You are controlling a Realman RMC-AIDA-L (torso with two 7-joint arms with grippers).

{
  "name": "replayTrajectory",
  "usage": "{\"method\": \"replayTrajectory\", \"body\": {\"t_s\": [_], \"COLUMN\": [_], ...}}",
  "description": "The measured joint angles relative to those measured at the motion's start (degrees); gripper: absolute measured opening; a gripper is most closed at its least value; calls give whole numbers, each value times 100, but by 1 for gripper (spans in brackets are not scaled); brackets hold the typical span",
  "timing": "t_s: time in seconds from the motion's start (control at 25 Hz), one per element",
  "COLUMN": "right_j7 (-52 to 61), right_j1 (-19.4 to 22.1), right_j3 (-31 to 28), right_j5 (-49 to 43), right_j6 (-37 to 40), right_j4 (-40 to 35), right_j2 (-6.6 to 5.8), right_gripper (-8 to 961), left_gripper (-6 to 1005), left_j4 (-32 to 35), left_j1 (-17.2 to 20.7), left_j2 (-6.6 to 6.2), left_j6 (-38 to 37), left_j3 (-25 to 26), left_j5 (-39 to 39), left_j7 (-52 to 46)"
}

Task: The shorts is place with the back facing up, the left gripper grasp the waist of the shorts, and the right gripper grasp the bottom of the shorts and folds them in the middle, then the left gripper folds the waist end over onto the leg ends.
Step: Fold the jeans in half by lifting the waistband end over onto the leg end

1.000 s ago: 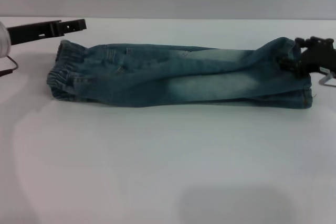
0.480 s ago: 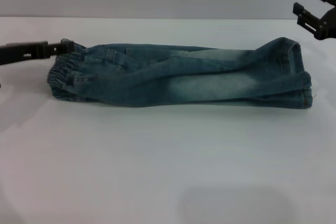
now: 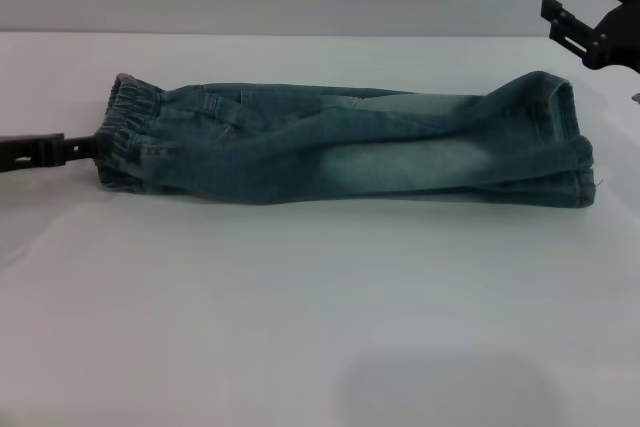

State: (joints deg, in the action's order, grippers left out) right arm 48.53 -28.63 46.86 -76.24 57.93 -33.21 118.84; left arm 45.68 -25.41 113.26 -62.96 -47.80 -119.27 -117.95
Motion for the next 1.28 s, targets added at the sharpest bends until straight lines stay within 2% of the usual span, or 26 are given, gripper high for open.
{"method": "replayTrajectory", "body": {"t_s": [0.24,0.48,0.6,0.84,1.28], "right_j7": [0,14,16,14,7], "right_j1": [2,6,7,13,34], "right_j3": [94,102,104,149,157], "right_j5": [3,7,9,14,14], "right_j6": [9,18,24,26,22], "right_j4": [-7,-5,0,0,8], "right_j2": [5,7,7,12,16], "right_gripper": [642,642,642,642,641], "left_gripper": [834,831,829,826,821], "left_j4": [-161,-368,-391,-452,-665], "left_j1": [71,18,-9,-113,-349], "left_j2": [2,-106,-117,-115,-27], "left_j6": [60,-49,-125,-134,142], "left_j3": [-7,-40,-28,-33,-52], "left_j5": [0,0,0,0,1], "left_j7": [-66,-302,-375,-493,-543]}}
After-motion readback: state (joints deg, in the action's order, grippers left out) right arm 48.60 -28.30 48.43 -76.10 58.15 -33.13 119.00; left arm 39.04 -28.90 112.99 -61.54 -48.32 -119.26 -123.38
